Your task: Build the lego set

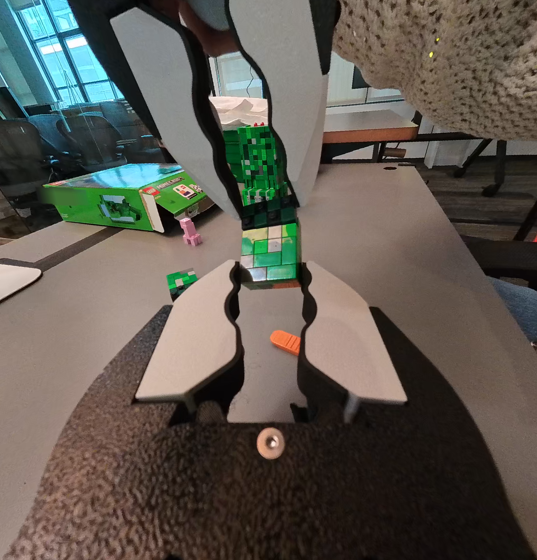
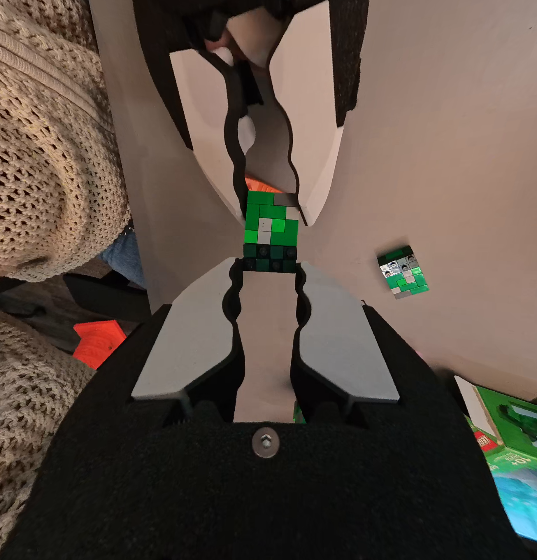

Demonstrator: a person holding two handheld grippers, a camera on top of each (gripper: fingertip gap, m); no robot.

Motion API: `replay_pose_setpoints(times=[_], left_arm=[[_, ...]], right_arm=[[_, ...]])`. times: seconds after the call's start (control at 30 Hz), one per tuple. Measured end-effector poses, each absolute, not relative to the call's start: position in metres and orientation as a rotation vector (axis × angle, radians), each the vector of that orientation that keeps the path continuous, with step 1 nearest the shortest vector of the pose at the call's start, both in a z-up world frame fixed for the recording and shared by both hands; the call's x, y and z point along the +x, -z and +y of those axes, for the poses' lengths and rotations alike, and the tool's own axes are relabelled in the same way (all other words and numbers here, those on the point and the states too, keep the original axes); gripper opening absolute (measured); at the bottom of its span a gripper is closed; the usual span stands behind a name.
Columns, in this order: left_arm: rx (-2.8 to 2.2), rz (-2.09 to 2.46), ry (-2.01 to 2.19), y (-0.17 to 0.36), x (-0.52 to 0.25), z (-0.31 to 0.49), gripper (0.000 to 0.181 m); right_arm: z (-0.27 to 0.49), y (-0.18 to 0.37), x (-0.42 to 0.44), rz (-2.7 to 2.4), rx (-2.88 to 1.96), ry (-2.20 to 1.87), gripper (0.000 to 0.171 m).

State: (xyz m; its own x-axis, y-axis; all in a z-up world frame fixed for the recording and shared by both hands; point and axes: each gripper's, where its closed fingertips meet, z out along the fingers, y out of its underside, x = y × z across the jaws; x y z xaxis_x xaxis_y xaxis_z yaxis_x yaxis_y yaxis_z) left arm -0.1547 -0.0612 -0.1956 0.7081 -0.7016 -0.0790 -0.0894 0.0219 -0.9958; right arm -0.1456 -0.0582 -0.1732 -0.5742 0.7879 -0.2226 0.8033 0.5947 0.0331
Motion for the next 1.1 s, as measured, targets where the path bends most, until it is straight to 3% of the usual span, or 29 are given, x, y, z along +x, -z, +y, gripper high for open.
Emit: replay_pose_setpoints(times=[0.77, 1.0, 1.1], left_arm=[[-1.476, 0.618, 0.45, 0.19, -0.167, -0.055, 0.039], [-1.433, 0.654, 0.402, 0.185, -0.165, -0.058, 0.039], [-1.45, 0.67, 0.389, 0.189, -0.163, -0.057, 0.039]], right_arm=[[-0.048, 0.169, -0.138, 2.812, 1.531, 0.457, 0.033], [-0.041, 0.204, -0.125, 2.909, 1.677, 0.673, 0.033], [-0.044, 0.229, -0.107, 2.955, 1.577, 0.544, 0.033]])
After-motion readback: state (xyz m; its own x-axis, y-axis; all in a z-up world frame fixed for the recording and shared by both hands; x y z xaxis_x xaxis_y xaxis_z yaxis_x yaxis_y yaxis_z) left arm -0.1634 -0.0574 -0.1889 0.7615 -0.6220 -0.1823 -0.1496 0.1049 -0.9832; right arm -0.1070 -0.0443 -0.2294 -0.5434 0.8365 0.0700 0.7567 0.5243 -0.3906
